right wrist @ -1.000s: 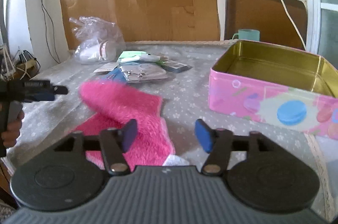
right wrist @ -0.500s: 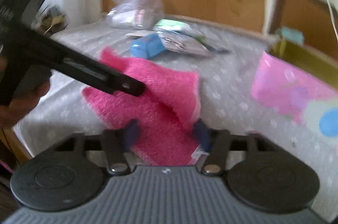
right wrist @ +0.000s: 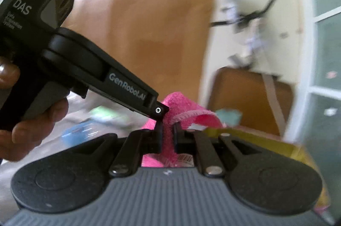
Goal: Organize soft objects
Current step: 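Carry the pink towel over the pink tin and open the left gripper, then grasp the white smiley-face packet with the right gripper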
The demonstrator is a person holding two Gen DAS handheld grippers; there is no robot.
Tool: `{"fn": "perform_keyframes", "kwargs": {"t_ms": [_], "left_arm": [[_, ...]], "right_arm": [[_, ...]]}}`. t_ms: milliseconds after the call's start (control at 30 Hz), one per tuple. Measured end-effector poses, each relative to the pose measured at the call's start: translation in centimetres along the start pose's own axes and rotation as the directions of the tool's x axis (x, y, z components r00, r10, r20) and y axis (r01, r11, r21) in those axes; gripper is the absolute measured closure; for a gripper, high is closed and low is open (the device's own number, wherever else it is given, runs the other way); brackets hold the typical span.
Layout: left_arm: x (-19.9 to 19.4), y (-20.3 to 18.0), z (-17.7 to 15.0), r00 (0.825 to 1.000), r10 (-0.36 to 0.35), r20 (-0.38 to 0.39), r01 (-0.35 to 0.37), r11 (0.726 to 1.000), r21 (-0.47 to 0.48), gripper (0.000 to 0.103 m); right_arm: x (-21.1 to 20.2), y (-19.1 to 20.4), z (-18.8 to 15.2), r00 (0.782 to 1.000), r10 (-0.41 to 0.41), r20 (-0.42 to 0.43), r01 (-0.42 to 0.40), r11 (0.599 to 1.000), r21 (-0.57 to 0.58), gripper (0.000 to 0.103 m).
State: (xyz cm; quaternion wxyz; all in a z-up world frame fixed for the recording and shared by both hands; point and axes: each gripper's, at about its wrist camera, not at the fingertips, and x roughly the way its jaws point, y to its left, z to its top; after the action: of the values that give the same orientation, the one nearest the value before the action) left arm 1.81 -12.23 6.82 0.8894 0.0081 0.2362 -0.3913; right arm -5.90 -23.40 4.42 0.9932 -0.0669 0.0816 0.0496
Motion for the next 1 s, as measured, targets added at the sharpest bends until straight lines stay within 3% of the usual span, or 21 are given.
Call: {"fn": "perform_keyframes", "kwargs": {"t_ms": [133,167,200,233,333,433,533,600,667,767,800,867,933,1000], "left_arm": [[5.4,-3.1,2.2,0.996,-0.088,0.02,0.087,0.995,0.044,0.1],[7.2,-3.4,2.4,0.994,-0.107,0.009,0.106,0.994,0.033,0.097],[8.8,-3.6,2.2,0.993,-0.117,-0.005,0.117,0.993,0.022,0.087],[10.6,-3.7,1.8,0.994,-0.107,-0.024,0.108,0.994,0.015,0.072],[13.9,-3.2,0.5,0.997,-0.01,-0.074,0.01,1.0,0.01,0.067],[12.6,-1.5,-0.2,0.998,0.006,-0.063,-0.007,1.0,-0.016,0.063],[8.2,1.5,-1.3,0.999,0.043,-0.016,-0.043,0.999,-0.017,0.062],[5.0,3.7,-2.2,0.995,0.097,0.015,-0.097,0.995,-0.025,0.062],[1.8,6.2,-3.8,0.984,0.176,0.021,-0.175,0.983,-0.05,0.06],[-2.5,10.1,-6.9,0.944,0.329,0.02,-0.325,0.939,-0.11,0.057],[-3.9,11.3,-7.9,0.927,0.374,0.015,-0.369,0.921,-0.129,0.057],[-5.8,13.7,-9.7,0.896,0.444,-0.006,-0.439,0.883,-0.167,0.057],[-7.0,15.4,-11.3,0.861,0.508,-0.021,-0.503,0.845,-0.181,0.057],[-7.4,16.5,-12.3,0.841,0.541,-0.027,-0.535,0.822,-0.193,0.057]], "right_arm": [[2.2,-4.6,-1.3,0.991,-0.127,-0.041,0.128,0.991,0.034,0.089],[3.1,-5.8,-2.1,0.985,-0.157,-0.073,0.161,0.986,0.051,0.089],[3.8,-6.6,-2.9,0.977,-0.18,-0.11,0.189,0.979,0.076,0.085],[4.5,-7.7,-3.7,0.968,-0.199,-0.151,0.216,0.97,0.109,0.08],[6.4,-10.7,-5.5,0.926,-0.241,-0.291,0.315,0.918,0.242,0.066],[5.8,-12.3,-5.9,0.92,-0.27,-0.284,0.359,0.873,0.331,0.062],[4.5,-12.3,-5.4,0.913,-0.337,-0.229,0.402,0.836,0.374,0.06],[3.8,-11.5,-4.4,0.932,-0.321,-0.172,0.363,0.837,0.409,0.061],[3.7,-9.7,-3.0,0.959,-0.254,-0.126,0.284,0.871,0.402,0.06],[5.1,-4.8,-0.9,0.995,-0.037,-0.092,0.067,0.935,0.348,0.057],[6.3,-2.8,-0.5,0.993,0.058,-0.106,-0.02,0.944,0.33,0.051],[8.9,1.3,-0.6,0.971,0.173,-0.163,-0.122,0.951,0.284,0.048],[11.3,5.3,-1.1,0.948,0.225,-0.226,-0.179,0.962,0.205,0.047],[14.2,8.3,-1.5,0.918,0.272,-0.288,-0.23,0.958,0.17,0.045]]}}
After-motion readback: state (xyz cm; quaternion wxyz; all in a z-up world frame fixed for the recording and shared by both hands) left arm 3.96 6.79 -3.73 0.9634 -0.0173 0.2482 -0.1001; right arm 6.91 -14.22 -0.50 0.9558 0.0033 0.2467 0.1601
